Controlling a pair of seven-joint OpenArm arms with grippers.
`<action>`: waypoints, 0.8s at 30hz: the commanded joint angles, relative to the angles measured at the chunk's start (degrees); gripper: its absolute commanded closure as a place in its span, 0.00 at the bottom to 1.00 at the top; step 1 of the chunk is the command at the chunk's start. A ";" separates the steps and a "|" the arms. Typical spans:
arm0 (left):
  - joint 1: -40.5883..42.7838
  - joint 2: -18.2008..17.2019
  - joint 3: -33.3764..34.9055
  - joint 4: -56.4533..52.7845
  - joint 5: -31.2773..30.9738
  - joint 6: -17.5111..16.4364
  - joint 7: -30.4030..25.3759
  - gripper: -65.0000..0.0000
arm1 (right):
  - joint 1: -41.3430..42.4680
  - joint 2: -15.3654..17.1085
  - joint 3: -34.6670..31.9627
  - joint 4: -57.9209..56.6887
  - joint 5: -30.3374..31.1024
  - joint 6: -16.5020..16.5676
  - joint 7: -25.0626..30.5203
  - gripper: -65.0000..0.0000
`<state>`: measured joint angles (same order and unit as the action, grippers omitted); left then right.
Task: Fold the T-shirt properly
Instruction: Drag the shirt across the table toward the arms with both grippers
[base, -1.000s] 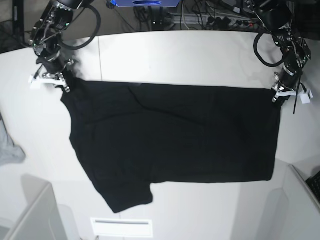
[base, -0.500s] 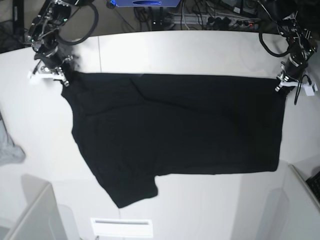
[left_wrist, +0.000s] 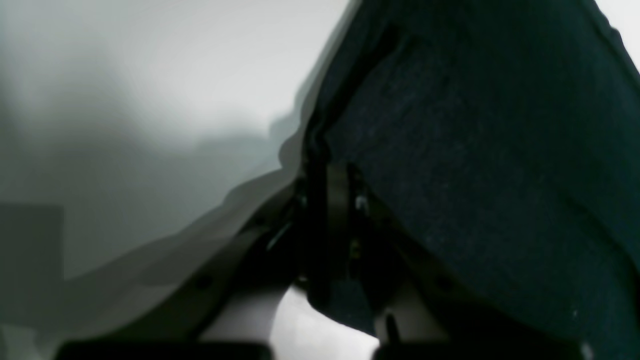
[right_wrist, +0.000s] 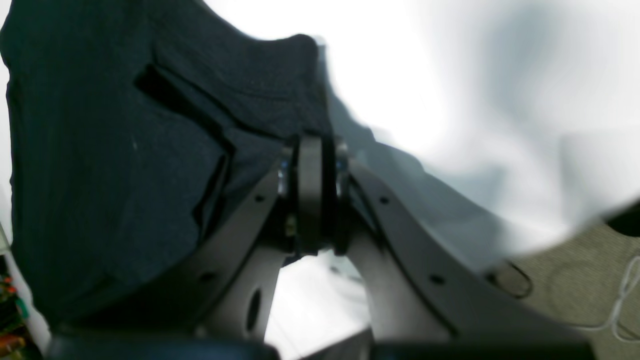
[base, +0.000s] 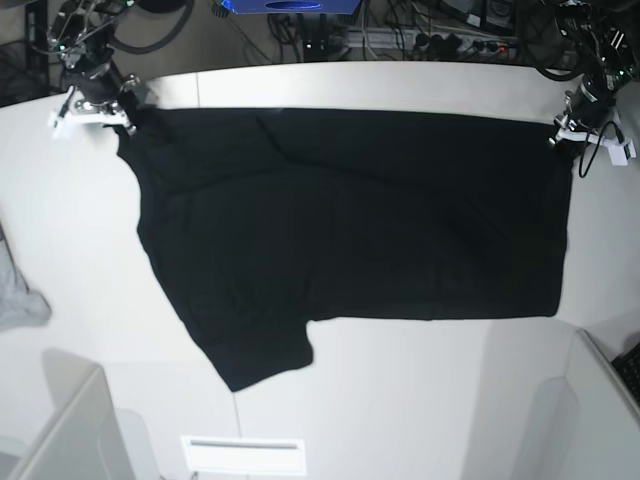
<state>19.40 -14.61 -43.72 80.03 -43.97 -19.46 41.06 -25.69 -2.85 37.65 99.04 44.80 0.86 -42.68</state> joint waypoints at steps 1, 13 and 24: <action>0.69 -0.99 -0.45 1.51 -0.39 0.25 -0.93 1.00 | -0.64 0.52 0.37 1.31 0.26 0.06 1.40 1.00; 7.72 -0.99 -0.45 2.65 -0.39 0.25 -0.93 1.00 | -5.56 0.52 -0.07 1.39 0.26 0.06 1.40 1.00; 11.06 -0.99 -0.45 2.74 -0.39 0.25 -0.93 1.00 | -8.02 0.52 -0.07 5.18 0.26 0.06 1.40 1.00</action>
<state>29.58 -14.94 -43.83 82.56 -46.19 -20.01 38.52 -33.36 -2.85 37.23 103.15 44.84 0.89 -42.44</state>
